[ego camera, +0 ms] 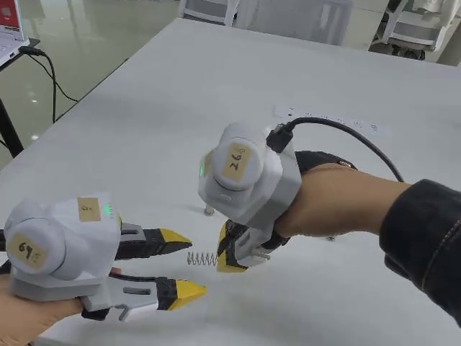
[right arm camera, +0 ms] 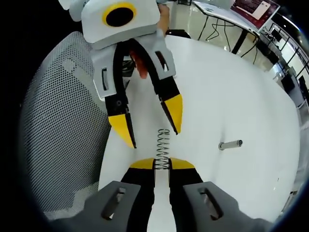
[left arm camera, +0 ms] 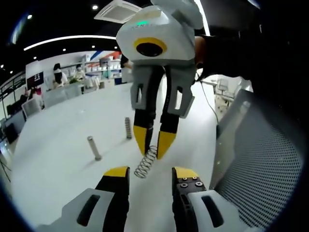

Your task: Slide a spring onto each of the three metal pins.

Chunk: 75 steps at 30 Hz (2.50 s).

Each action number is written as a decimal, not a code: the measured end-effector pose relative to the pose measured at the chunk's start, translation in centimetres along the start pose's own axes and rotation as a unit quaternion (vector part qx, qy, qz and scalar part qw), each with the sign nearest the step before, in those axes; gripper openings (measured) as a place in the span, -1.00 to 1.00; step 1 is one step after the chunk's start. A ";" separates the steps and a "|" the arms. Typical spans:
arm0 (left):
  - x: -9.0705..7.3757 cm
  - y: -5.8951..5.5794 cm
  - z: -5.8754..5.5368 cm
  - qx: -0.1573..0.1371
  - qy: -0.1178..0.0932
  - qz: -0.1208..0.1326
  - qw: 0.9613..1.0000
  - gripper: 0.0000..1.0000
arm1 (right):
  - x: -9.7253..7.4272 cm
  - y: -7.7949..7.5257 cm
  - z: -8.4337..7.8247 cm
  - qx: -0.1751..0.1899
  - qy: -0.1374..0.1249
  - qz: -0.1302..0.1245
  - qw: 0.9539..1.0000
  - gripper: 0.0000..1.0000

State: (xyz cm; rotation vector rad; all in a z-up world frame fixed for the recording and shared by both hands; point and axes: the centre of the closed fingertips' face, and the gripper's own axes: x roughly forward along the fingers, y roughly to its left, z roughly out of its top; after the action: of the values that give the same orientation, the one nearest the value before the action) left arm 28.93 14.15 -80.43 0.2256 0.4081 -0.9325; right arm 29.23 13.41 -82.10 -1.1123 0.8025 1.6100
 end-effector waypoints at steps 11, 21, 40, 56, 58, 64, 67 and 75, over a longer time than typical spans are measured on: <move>0.2 -0.5 -0.3 0.017 0.009 -0.013 1.000 -0.73 | -0.2 0.9 0.1 -0.026 0.012 0.016 0.999 -0.85; 0.2 -0.7 -0.4 0.038 0.014 -0.016 0.999 -0.92 | -0.3 1.4 0.0 -0.035 0.022 0.026 0.999 -0.85; 0.3 -0.6 -0.6 0.054 0.028 -0.013 0.998 -0.95 | -1.7 1.4 1.2 -0.021 0.001 0.023 1.000 -0.85; 0.1 -0.4 0.0 0.052 0.017 -0.006 0.998 -0.96 | -3.1 1.3 3.3 -0.025 -0.030 0.006 0.999 -0.85; 0.1 -0.4 0.0 0.049 0.015 -0.007 0.999 -0.96 | -3.1 1.3 3.4 -0.024 -0.032 0.007 0.999 -0.85; 0.1 -0.5 0.0 0.047 0.013 -0.009 0.999 -0.96 | -3.2 1.3 3.6 -0.019 -0.048 0.013 0.999 -0.84; 0.1 -0.5 0.0 0.045 0.010 -0.010 0.999 -0.96 | -3.1 1.2 3.7 -0.016 -0.055 0.013 0.998 -0.83; 0.0 -0.3 0.2 0.040 0.003 -0.008 0.999 -0.97 | -2.8 1.2 3.8 -0.011 -0.063 0.018 0.998 -0.77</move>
State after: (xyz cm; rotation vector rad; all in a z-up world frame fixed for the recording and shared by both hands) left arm 28.76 13.87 -80.23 0.2981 0.3796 -0.9657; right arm 27.29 15.41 -78.14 -1.0057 0.7269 1.7042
